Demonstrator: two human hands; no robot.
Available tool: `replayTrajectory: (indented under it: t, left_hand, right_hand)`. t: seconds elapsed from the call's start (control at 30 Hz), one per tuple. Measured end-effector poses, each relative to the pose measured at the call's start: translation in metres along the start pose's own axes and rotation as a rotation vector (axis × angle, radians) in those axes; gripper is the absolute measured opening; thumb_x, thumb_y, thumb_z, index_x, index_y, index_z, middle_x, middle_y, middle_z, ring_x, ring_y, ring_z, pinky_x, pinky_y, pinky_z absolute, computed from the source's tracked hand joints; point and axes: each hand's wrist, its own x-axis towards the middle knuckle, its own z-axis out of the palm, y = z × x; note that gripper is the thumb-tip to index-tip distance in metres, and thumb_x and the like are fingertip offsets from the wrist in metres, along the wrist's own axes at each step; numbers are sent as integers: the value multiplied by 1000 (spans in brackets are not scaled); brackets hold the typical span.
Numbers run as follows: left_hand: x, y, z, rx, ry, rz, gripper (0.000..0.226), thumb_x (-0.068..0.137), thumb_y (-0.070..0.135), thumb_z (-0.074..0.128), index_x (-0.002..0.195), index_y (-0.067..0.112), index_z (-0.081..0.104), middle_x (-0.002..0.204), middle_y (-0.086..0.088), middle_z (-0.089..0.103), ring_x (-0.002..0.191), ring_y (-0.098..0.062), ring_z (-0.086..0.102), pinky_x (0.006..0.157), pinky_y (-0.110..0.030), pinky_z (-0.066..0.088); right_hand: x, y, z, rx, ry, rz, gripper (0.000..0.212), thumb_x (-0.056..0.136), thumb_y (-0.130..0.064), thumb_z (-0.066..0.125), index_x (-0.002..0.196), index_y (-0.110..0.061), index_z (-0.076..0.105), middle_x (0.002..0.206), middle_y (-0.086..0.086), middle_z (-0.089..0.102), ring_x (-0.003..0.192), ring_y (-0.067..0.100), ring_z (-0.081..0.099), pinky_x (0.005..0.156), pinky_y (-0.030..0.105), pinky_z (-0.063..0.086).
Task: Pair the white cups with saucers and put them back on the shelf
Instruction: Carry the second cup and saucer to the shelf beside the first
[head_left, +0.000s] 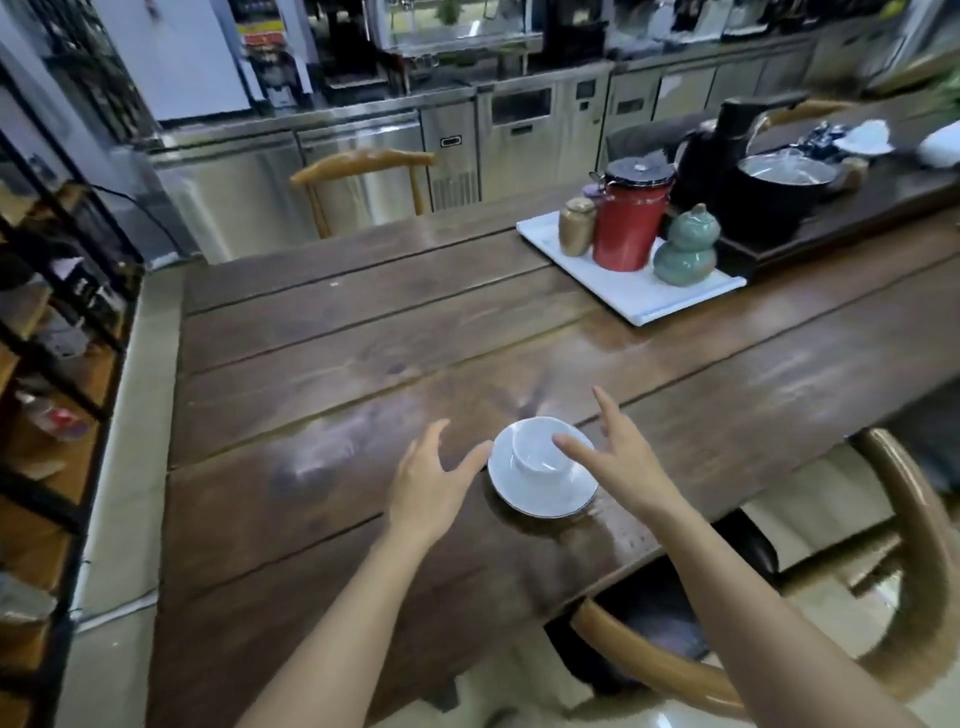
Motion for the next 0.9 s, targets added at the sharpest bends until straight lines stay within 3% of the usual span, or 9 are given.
replayTrajectory:
  t: [0.17,0.27,0.33,0.4,0.43,0.53,0.63,0.77,0.9]
  left_hand:
    - [55,2,36,-146,-186,-147,80,74,61,61,141,29,32,144,-7,41,128,-22,42,101,-39,35]
    - [68,-3,51,-268,-282,-286,90,73,57,66,146,29,21,147,-5,36,128,-22,41,104,-46,38]
    - [67,-5,56,-376,-354,-422,93,73,51,70,146,29,18,141,-1,40,115,-20,45,92,-46,48]
    - [67,-9,63,-456,-397,-530,78,74,41,73,137,21,32,131,1,48,100,-15,52,77,-44,56]
    - [67,-10,65,-486,-404,-556,63,75,36,74,124,15,42,126,0,52,96,-14,56,73,-43,58]
    - [65,-13,71,-556,-388,-589,41,76,27,72,108,12,51,108,-1,57,91,-13,60,69,-42,59]
    - [59,-11,69,-604,-350,-593,43,77,25,71,110,16,47,105,2,55,93,-14,58,69,-41,57]
    - [38,-8,54,-738,-300,-607,53,76,28,71,119,24,39,114,-2,56,102,-26,60,73,-39,53]
    - [2,-9,27,-860,-151,-580,56,77,30,72,122,26,39,117,-5,58,102,-29,63,77,-41,54]
  right_hand:
    - [45,24,-4,15,20,183,91,76,-51,67,148,-24,18,156,2,24,140,20,27,110,37,28]
    - [57,42,-1,30,-3,352,92,76,-53,66,146,-12,23,150,8,33,134,25,36,98,32,34]
    - [59,50,2,57,-39,436,74,72,-59,66,123,-8,49,118,8,54,105,22,54,78,26,38]
    - [61,54,6,99,-72,466,46,72,-58,66,81,-15,53,83,-1,54,69,13,53,57,22,36]
    - [62,54,7,138,-92,475,38,75,-54,66,76,-17,56,79,-3,59,64,10,56,53,20,38]
    - [64,56,13,169,-140,452,22,78,-43,68,82,-22,67,83,-3,70,70,8,66,54,17,45]
    - [62,57,16,171,-118,386,17,79,-39,68,79,-23,64,77,-7,67,64,2,63,50,13,42]
    - [58,46,21,247,-165,356,47,76,-44,69,106,-13,51,97,-1,60,81,12,59,59,23,41]
    - [49,12,33,282,-281,258,57,76,-46,68,116,-14,44,107,-1,58,94,16,60,68,31,49]
